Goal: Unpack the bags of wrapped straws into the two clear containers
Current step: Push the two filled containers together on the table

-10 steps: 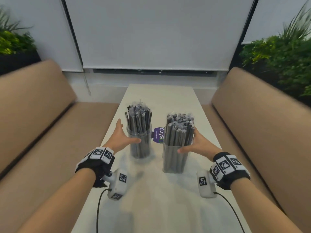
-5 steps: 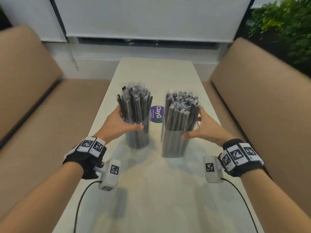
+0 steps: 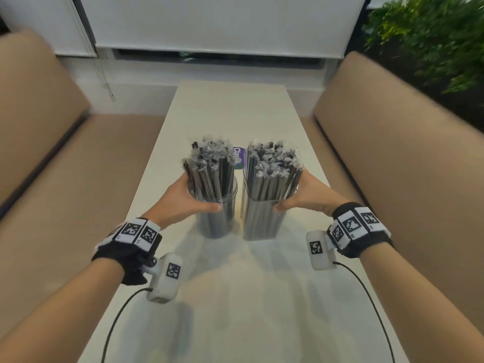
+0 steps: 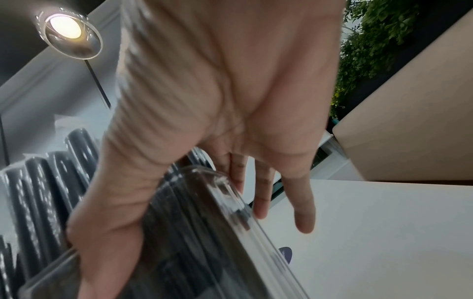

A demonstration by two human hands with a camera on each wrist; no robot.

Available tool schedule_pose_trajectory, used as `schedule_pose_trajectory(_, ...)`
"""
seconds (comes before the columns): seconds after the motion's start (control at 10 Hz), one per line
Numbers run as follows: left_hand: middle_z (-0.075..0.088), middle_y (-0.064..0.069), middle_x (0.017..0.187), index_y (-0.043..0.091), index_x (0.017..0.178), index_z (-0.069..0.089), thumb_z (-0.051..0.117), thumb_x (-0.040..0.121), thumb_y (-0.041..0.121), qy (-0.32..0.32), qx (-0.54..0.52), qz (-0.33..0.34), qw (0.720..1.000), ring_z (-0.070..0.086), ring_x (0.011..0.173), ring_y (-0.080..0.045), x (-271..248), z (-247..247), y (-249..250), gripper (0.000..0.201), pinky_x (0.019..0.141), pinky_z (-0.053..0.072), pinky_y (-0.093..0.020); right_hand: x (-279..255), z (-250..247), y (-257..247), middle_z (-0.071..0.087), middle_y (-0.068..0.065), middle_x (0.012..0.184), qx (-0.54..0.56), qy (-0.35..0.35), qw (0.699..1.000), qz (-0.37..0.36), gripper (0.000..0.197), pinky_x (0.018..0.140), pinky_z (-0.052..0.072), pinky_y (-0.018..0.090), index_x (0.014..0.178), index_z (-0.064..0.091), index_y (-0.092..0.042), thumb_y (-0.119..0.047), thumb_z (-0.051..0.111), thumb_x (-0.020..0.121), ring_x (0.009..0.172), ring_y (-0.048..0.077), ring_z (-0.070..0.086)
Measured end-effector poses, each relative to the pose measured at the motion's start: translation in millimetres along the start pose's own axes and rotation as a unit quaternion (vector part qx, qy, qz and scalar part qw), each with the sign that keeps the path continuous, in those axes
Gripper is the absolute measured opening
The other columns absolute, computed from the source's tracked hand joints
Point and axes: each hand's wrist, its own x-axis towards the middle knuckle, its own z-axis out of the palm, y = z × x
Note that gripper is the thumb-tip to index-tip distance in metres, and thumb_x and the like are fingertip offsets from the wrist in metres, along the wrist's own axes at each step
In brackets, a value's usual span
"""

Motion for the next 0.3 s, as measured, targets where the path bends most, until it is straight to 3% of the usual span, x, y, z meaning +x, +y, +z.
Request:
schedule_pose_trajectory(0.1, 0.061, 0.022, 0.110, 0.032, 0.122, 0.048, 0.090, 0.064, 0.017, -0.024, 0.008, -0.008, 1.000, 0.058, 0.108, 0.003, -2.2, 0.0, 3.4, 0.073, 0.101, 0.043, -0.027, -5.5, 2.6, -1.4, 0.052, 0.002, 0.135, 0.009, -0.012, 1.000, 0.016, 0.106, 0.107, 0.044, 0.029, 0.143, 0.031, -0.017, -0.018, 0.091, 0.056, 0.118, 0.011, 0.054)
schedule_pose_trajectory(0.2, 0.043, 0.008, 0.144, 0.025, 0.150, 0.018, 0.091, 0.061, 0.030, -0.044, 0.016, -0.052, 0.998, 0.039, 0.137, -0.013, -4.7, -6.9, 5.9, 0.116, 0.116, 0.029, -0.037, -15.7, -1.3, -8.8, 0.030, 0.006, 0.153, -0.003, -0.015, 0.999, 0.046, 0.131, 0.116, 0.031, 0.046, 0.151, 0.006, -0.031, -0.024, 0.094, 0.053, 0.139, 0.023, 0.033)
schedule_pose_trajectory(0.3, -0.005, 0.011, 0.164, 0.037, 0.151, -0.015, 0.083, 0.046, 0.066, -0.016, 0.050, -0.087, 0.995, 0.010, 0.149, -0.012, -37.2, -23.9, -7.8, 0.147, 0.121, 0.018, -0.045, -54.9, -13.1, 0.9, 0.023, 0.008, 0.155, 0.011, 0.076, 0.994, 0.072, 0.115, 0.108, 0.039, 0.044, 0.149, 0.017, -0.039, -0.021, 0.091, 0.063, 0.139, 0.027, 0.034)
